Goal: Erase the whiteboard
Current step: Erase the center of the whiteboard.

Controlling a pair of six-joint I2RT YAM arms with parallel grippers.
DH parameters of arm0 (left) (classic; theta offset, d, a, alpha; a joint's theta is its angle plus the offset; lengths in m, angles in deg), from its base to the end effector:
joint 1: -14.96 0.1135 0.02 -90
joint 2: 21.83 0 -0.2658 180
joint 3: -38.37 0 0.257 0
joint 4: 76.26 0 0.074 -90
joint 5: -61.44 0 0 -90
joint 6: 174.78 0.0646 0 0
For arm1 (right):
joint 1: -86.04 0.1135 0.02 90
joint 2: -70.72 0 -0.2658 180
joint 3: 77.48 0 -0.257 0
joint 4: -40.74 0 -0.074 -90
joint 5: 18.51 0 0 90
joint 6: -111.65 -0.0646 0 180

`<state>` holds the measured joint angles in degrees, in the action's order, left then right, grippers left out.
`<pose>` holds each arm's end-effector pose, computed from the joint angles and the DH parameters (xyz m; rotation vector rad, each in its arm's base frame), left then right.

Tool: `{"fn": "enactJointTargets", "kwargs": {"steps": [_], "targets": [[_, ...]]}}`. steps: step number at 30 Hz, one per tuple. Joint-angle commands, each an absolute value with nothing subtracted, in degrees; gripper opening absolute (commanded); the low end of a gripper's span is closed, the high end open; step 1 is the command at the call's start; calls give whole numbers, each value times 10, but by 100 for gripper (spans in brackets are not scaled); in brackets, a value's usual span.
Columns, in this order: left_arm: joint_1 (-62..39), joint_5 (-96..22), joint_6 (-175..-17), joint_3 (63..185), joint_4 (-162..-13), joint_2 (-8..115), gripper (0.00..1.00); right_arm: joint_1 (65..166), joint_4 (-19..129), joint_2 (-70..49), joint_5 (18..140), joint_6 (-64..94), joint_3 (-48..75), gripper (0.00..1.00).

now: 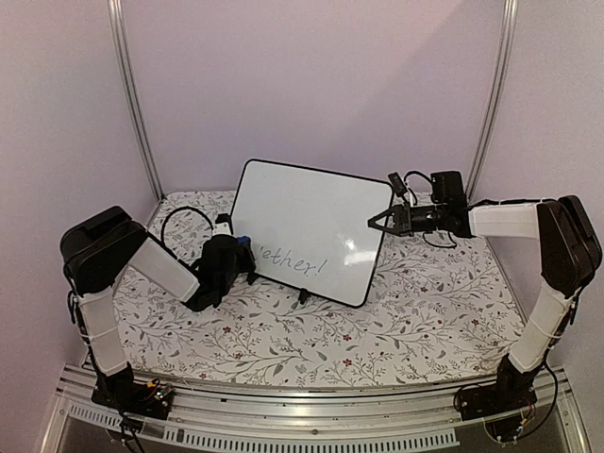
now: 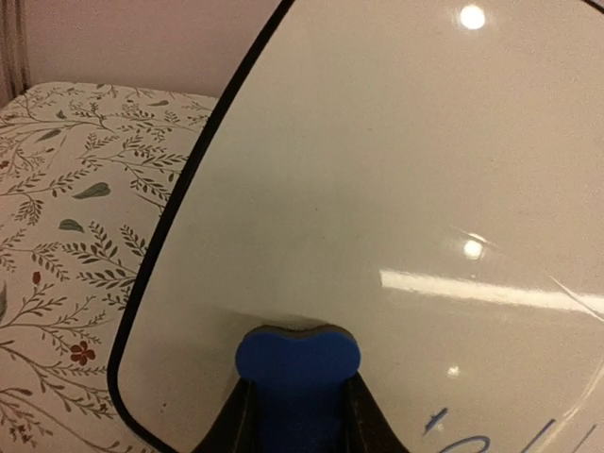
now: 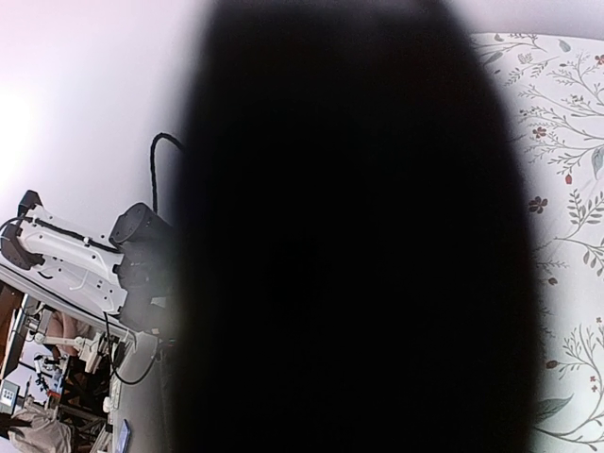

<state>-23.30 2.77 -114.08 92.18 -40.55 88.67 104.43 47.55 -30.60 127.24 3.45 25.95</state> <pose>0.3151 -0.2057 0.1014 -0.2119 1.8791 -0.2770 0.3623 0.1767 0.2088 -0.6149 2.0658 1.4008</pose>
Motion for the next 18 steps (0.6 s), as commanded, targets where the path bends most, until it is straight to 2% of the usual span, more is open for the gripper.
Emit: {"fn": "enactJointTargets", "kwargs": {"steps": [1,8,14,18], "targets": [[-278,-44,-1117,935,-480,918,0,1068,562,-313,1307,57,269,0],[-280,-12,-1146,915,-505,922,0,1068,563,-314,1308,57,268,0],[-250,94,-1196,959,-648,917,0,1069,562,-314,1308,57,268,0],[-224,116,-1209,974,-699,909,0,1069,563,-313,1308,57,269,0]]}}
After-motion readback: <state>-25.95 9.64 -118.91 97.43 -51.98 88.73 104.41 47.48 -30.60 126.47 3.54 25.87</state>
